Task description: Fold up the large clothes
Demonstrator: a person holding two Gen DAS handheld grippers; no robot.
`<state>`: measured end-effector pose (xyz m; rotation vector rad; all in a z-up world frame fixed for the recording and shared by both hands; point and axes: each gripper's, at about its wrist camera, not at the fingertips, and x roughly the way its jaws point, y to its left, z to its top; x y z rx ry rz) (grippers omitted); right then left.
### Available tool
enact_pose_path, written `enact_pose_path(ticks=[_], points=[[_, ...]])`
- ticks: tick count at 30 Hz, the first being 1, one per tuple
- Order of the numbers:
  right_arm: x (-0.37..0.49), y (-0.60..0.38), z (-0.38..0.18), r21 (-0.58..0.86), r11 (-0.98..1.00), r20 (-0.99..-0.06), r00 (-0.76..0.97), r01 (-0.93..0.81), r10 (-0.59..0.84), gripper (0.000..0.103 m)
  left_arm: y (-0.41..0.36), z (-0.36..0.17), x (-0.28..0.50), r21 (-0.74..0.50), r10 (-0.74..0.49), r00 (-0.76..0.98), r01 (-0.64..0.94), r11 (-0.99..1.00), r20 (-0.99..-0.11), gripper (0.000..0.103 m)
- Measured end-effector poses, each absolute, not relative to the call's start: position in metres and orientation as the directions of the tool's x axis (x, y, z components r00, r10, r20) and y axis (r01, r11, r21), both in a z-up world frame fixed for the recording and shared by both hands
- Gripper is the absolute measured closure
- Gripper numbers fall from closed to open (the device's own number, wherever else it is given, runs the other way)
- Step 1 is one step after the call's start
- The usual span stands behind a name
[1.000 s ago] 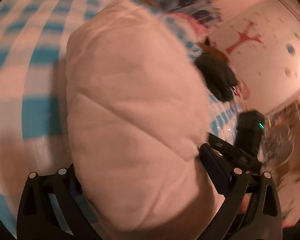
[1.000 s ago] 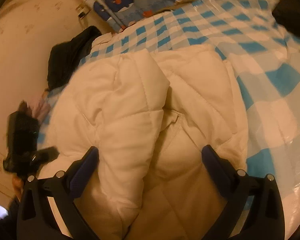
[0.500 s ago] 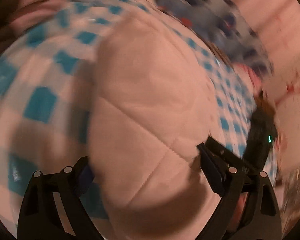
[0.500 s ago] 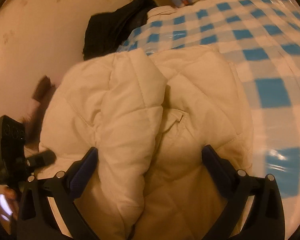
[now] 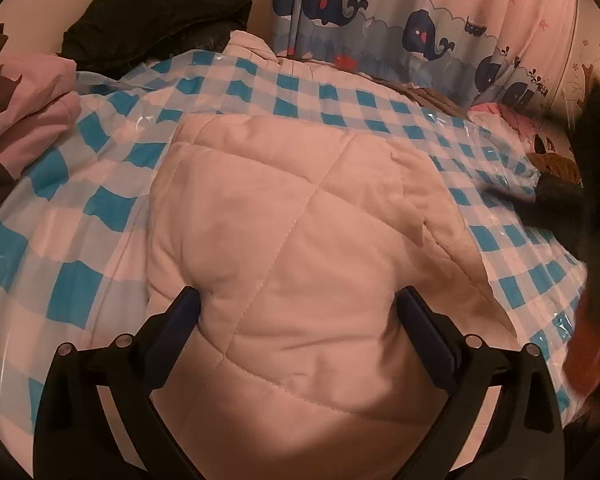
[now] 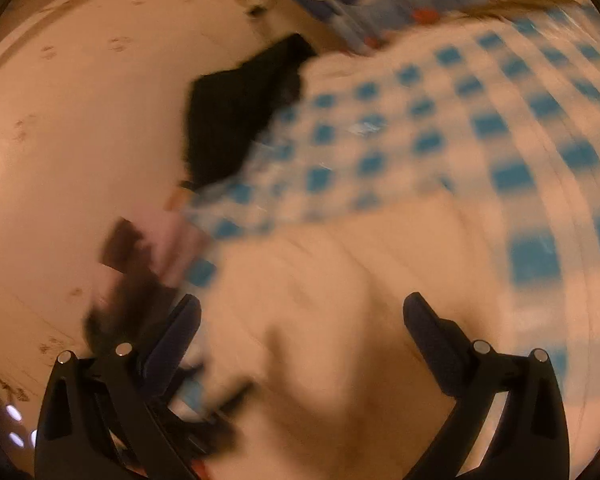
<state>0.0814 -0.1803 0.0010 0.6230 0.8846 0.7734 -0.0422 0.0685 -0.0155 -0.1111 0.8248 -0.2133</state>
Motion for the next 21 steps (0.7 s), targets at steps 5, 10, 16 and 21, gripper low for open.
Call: enact_pose_path(ticks=[5, 10, 16, 21], points=[[0.142, -0.126, -0.068, 0.737, 0.624, -0.548, 0.309, -0.26, 0.777, 0.007, 0.054, -0.019, -0.041, -0.154, -0.212, 0.662, 0.145, 0.977, -0.719, 0.009], [0.154, -0.141, -0.114, 0.752, 0.64, -0.579, 0.306, -0.158, 0.756, 0.021, 0.038, -0.021, -0.038, -0.086, -0.175, 0.657, 0.165, 0.983, -0.733, 0.009], [0.096, -0.173, -0.05, 0.672, 0.686, -0.526, 0.474, -0.278, 0.707, 0.008, 0.042, -0.019, -0.042, -0.091, -0.181, 0.663, 0.168, 0.982, -0.726, 0.008], [0.043, -0.199, -0.051, 0.514, 0.816, -0.619, 0.545, -0.264, 0.566, 0.006, 0.045, -0.019, -0.04, -0.101, -0.182, 0.664, 0.159, 0.982, -0.725, 0.008]])
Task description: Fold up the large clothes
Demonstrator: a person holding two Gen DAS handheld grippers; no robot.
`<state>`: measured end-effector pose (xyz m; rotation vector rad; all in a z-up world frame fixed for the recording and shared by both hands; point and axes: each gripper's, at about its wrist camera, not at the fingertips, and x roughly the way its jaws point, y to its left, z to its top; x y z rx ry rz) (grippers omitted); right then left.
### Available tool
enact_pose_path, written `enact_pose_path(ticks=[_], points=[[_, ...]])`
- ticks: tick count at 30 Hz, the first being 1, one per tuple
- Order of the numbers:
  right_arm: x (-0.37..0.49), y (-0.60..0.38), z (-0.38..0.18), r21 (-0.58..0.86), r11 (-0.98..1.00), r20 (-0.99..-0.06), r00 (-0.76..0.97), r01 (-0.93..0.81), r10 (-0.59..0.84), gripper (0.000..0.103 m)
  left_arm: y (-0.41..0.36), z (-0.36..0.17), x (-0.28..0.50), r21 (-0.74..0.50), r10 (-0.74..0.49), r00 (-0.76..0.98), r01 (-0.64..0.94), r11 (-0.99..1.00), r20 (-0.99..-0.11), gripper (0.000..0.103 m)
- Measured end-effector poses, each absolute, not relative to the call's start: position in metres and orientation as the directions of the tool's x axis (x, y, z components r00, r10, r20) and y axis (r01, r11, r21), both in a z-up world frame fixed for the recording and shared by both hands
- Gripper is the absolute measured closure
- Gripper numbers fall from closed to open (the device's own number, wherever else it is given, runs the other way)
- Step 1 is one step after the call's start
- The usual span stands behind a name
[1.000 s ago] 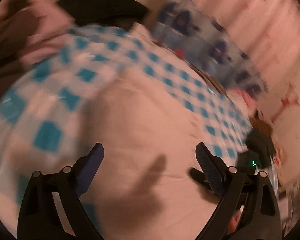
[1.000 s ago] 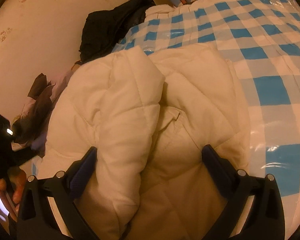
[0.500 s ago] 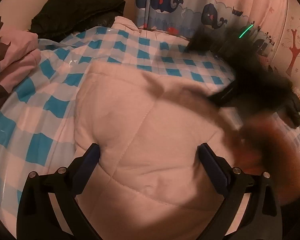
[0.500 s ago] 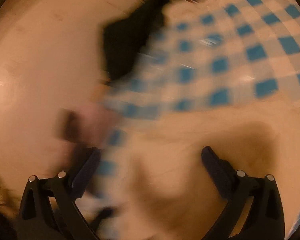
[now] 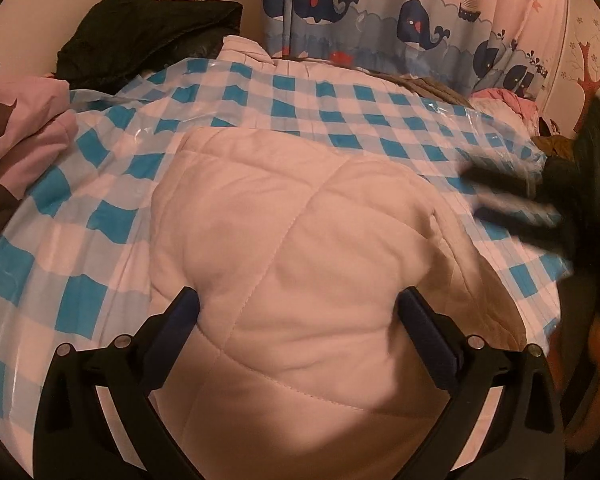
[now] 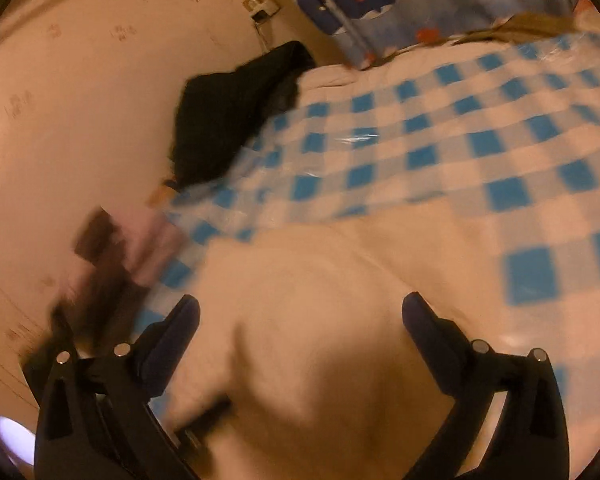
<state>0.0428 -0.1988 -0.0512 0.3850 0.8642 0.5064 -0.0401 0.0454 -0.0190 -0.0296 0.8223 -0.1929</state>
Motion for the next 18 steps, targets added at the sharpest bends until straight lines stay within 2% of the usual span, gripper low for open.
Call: enact_pose_path(ticks=[2, 5, 11, 12, 15, 18], points=[[0.041, -0.192, -0.078, 0.428, 0.865, -0.729, 0.466, -0.261, 0.501, 0.006, 0.044, -0.019, -0.04, -0.095, -0.18, 0.663, 0.163, 0.982, -0.727, 0.008], [0.041, -0.197, -0.085, 0.444, 0.858, -0.73, 0.451, -0.259, 0.514, 0.006, 0.037, -0.02, -0.041, -0.047, -0.151, 0.669, 0.17, 0.984, -0.728, 0.008], [0.004, -0.199, -0.062, 0.339, 0.896, -0.723, 0.531, -0.286, 0.443, 0.006, 0.045, -0.019, -0.04, -0.084, -0.171, 0.668, 0.161, 0.983, -0.725, 0.008], [0.005, -0.201, -0.075, 0.343, 0.896, -0.747, 0.497, -0.282, 0.442, 0.006, 0.045, -0.019, -0.04, -0.081, -0.169, 0.668, 0.161, 0.984, -0.725, 0.008], [0.004, -0.214, -0.096, 0.446, 0.859, -0.73, 0.453, -0.251, 0.512, 0.006, 0.039, -0.019, -0.042, -0.043, -0.148, 0.673, 0.17, 0.984, -0.725, 0.008], [0.005, -0.211, -0.092, 0.431, 0.866, -0.739, 0.45, -0.255, 0.501, 0.006, 0.039, -0.02, -0.042, -0.043, -0.148, 0.674, 0.17, 0.984, -0.724, 0.008]])
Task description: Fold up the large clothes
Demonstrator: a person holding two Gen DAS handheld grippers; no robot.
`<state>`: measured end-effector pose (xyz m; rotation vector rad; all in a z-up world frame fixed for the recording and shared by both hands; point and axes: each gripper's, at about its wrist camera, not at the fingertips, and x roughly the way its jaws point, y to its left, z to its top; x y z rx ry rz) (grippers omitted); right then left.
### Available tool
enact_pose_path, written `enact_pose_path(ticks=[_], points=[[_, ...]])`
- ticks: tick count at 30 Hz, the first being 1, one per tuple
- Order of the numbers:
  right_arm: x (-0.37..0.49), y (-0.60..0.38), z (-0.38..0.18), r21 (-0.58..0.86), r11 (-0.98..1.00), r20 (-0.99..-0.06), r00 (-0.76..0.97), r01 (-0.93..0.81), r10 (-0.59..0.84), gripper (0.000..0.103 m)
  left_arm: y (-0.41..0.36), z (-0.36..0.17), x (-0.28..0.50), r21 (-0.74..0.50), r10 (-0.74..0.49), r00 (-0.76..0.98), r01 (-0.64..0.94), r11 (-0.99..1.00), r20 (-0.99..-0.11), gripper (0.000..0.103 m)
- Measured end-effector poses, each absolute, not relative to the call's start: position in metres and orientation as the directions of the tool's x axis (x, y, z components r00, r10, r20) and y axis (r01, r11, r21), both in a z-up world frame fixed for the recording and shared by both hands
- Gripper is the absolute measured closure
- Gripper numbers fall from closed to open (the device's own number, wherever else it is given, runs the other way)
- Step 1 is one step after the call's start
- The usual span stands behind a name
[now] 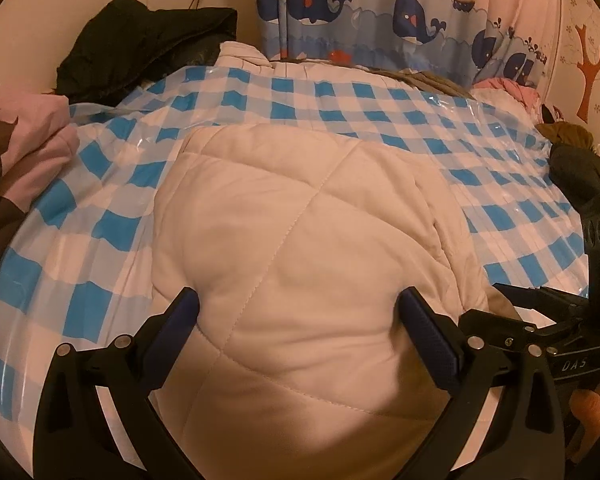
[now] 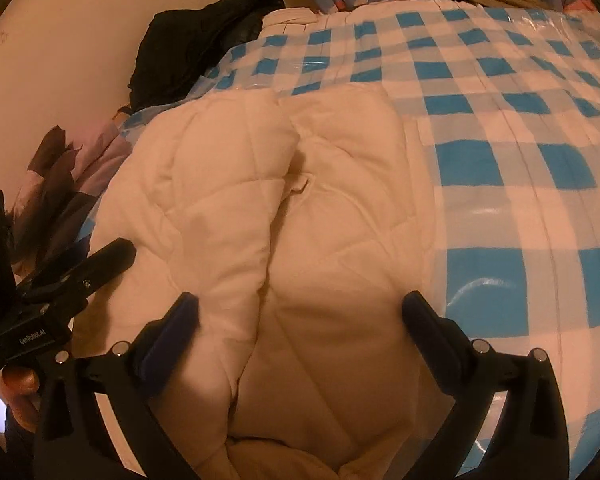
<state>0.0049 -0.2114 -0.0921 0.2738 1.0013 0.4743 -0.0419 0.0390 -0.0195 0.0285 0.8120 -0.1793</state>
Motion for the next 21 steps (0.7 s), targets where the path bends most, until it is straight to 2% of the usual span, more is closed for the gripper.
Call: enact_pose_path(ticks=[3, 10, 18, 21], points=[[0.008, -0.215, -0.087, 0.446, 0.858, -0.739, 0.436, -0.254, 0.513, 0.006, 0.039, -0.019, -0.043, -0.046, -0.15, 0.675, 0.169, 0.985, -0.723, 0.008], [0.066, -0.236, -0.054, 0.612, 0.761, -0.604, 0.492, -0.217, 0.626, 0.006, 0.043, -0.017, -0.041, -0.054, -0.151, 0.676, 0.163, 0.985, -0.721, 0.008], [0.142, -0.216, -0.1, 0.726, 0.684, -0.608, 0.398, -0.069, 0.686, 0.005, 0.044, -0.016, -0.04, -0.051, -0.149, 0.678, 0.162, 0.985, -0.72, 0.008], [0.146, -0.193, -0.115, 0.712, 0.696, -0.638, 0.328, -0.092, 0.697, 0.005, 0.044, -0.017, -0.04, -0.048, -0.141, 0.68, 0.154, 0.987, -0.72, 0.008]])
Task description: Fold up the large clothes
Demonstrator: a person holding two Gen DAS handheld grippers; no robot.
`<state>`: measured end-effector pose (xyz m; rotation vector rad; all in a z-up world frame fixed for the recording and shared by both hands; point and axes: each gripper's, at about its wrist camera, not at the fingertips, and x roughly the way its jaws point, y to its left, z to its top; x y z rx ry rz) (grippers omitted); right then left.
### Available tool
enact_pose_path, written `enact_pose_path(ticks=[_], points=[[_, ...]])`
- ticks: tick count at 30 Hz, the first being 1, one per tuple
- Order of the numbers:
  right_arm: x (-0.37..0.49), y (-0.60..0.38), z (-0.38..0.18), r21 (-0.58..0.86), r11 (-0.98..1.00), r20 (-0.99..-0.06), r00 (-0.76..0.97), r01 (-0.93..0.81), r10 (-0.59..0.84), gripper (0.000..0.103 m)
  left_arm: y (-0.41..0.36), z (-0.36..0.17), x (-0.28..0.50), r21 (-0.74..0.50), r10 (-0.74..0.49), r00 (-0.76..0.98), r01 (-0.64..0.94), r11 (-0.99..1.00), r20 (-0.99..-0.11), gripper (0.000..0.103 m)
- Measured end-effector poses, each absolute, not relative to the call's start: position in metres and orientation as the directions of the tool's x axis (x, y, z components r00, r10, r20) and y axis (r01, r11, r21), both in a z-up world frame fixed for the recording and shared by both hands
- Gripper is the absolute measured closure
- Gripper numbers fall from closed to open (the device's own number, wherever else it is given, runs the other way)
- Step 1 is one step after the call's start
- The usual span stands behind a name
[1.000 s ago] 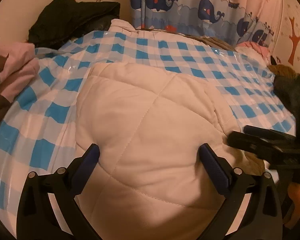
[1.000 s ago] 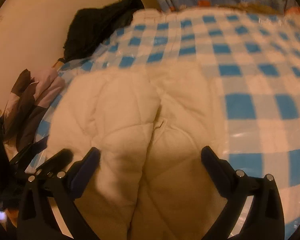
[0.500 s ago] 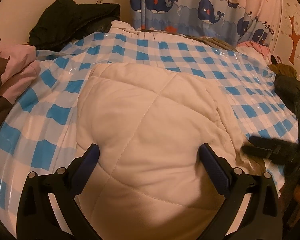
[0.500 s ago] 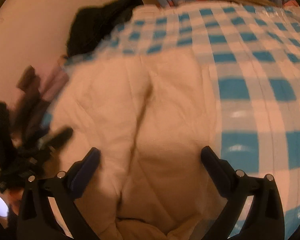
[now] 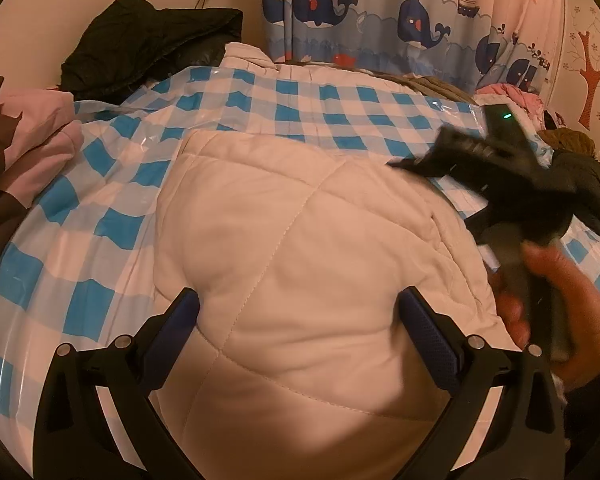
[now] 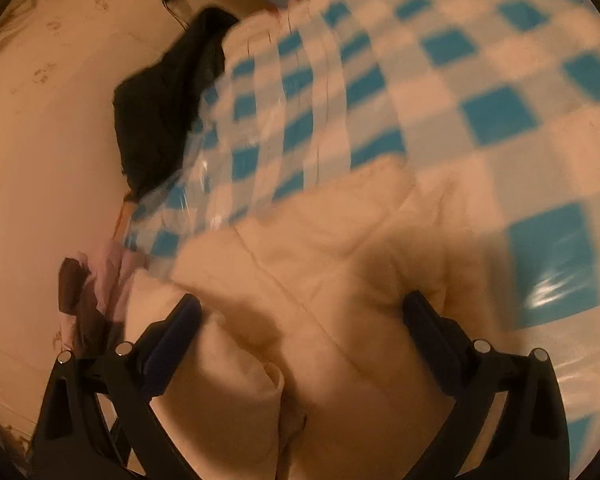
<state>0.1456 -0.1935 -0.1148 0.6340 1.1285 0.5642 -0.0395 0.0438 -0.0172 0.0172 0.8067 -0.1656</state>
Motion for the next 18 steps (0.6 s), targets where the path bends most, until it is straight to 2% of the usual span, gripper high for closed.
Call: enact_pose_path(ticks=[2, 4, 6, 8, 10, 11, 13, 14, 17, 18], points=[[0.146, -0.196, -0.111, 0.72, 0.686, -0.631, 0.312, -0.107, 0.71, 0.005, 0.043, -0.017, -0.039, -0.043, -0.138, 0.681, 0.154, 0.987, -0.72, 0.008], [0.139, -0.216, -0.098, 0.752, 0.65, -0.571, 0.382, -0.11, 0.726, 0.005, 0.043, -0.018, -0.039, -0.041, -0.136, 0.682, 0.155, 0.987, -0.718, 0.008], [0.129, -0.235, -0.083, 0.732, 0.671, -0.552, 0.475, -0.118, 0.685, 0.005, 0.043, -0.018, -0.039, -0.04, -0.136, 0.682, 0.154, 0.987, -0.718, 0.008], [0.131, -0.25, -0.091, 0.75, 0.658, -0.546, 0.5, -0.066, 0.673, 0.005, 0.044, -0.018, -0.039, -0.047, -0.144, 0.679, 0.159, 0.986, -0.72, 0.008], [0.141, -0.263, -0.117, 0.821, 0.57, -0.516, 0.453, 0.021, 0.727, 0.005, 0.051, -0.013, -0.037, -0.086, -0.186, 0.663, 0.182, 0.98, -0.725, 0.008], [0.144, -0.266, -0.128, 0.851, 0.523, -0.489, 0.424, 0.042, 0.762, 0.005, 0.067, -0.006, -0.034, -0.175, -0.263, 0.646, 0.199, 0.964, -0.717, 0.008], [0.145, -0.269, -0.132, 0.867, 0.496, -0.47, 0.4, 0.041, 0.787, 0.005, 0.096, 0.002, -0.031, -0.305, -0.336, 0.648, 0.165, 0.938, -0.683, 0.008], [0.144, -0.272, -0.132, 0.866, 0.498, -0.47, 0.392, 0.033, 0.791, 0.005, 0.123, 0.003, -0.026, -0.367, -0.336, 0.659, 0.097, 0.925, -0.673, 0.008], [0.144, -0.273, -0.134, 0.872, 0.488, -0.463, 0.362, 0.024, 0.809, 0.005, 0.164, -0.016, -0.011, -0.422, -0.297, 0.629, -0.055, 0.905, -0.718, 0.008], [0.145, -0.269, -0.134, 0.874, 0.486, -0.461, 0.341, 0.016, 0.819, 0.005, 0.17, -0.026, -0.005, -0.457, -0.328, 0.6, -0.07, 0.887, -0.73, 0.008]])
